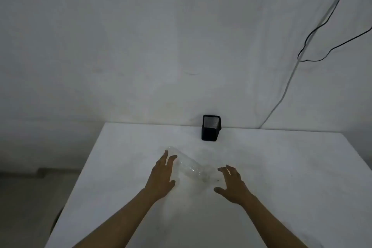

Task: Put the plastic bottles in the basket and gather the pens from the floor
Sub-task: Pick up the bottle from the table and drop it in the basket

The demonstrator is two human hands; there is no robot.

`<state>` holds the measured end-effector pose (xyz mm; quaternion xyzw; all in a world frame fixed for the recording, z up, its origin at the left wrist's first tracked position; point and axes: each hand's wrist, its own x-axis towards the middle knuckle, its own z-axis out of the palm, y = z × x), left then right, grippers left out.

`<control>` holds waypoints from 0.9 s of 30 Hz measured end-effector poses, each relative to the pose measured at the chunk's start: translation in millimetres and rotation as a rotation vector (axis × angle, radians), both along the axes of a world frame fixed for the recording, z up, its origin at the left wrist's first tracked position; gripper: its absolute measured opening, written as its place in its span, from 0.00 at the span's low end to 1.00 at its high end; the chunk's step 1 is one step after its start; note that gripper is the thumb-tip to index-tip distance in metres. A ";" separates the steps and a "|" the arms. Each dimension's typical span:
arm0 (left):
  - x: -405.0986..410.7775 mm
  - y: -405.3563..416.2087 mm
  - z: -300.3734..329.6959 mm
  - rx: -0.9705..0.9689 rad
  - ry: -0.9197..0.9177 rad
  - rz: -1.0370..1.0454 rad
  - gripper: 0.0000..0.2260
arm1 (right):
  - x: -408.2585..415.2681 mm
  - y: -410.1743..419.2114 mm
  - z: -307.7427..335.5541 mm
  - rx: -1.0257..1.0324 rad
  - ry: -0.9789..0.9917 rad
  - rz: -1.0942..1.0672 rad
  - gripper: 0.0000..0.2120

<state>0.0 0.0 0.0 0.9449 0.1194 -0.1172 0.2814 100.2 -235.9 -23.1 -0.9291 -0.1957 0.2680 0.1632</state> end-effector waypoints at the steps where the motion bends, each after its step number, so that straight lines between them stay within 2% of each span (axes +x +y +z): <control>1: 9.9 1.4 -8.0 0.036 -0.005 -0.016 0.34 | 4.7 3.5 -5.1 0.013 0.018 0.009 0.34; 4: 33.0 4.5 -24.8 0.132 -0.043 -0.032 0.35 | 10.5 16.6 -17.2 0.042 0.041 0.008 0.34; 8: 58.7 8.5 -47.4 0.364 -0.087 -0.188 0.45 | 10.6 29.8 -39.3 0.034 0.052 0.024 0.33; 13: 67.1 18.2 -68.7 0.528 -0.071 -0.333 0.50 | 12.9 43.1 -55.2 0.042 0.071 -0.001 0.26; 17: 56.9 22.9 -80.1 0.469 -0.073 -0.311 0.46 | 7.0 50.3 -62.4 0.040 0.057 -0.028 0.20; 21: 23.9 24.2 -83.3 0.425 -0.125 -0.292 0.39 | -11.7 53.2 -64.0 0.027 0.033 -0.007 0.19; 24: -13.1 32.0 -79.0 0.354 -0.076 -0.236 0.38 | -32.0 58.8 -58.2 0.038 0.059 0.020 0.16; 27: -47.9 45.6 -67.7 0.264 -0.048 -0.142 0.33 | -56.5 70.6 -47.0 0.061 0.021 0.090 0.16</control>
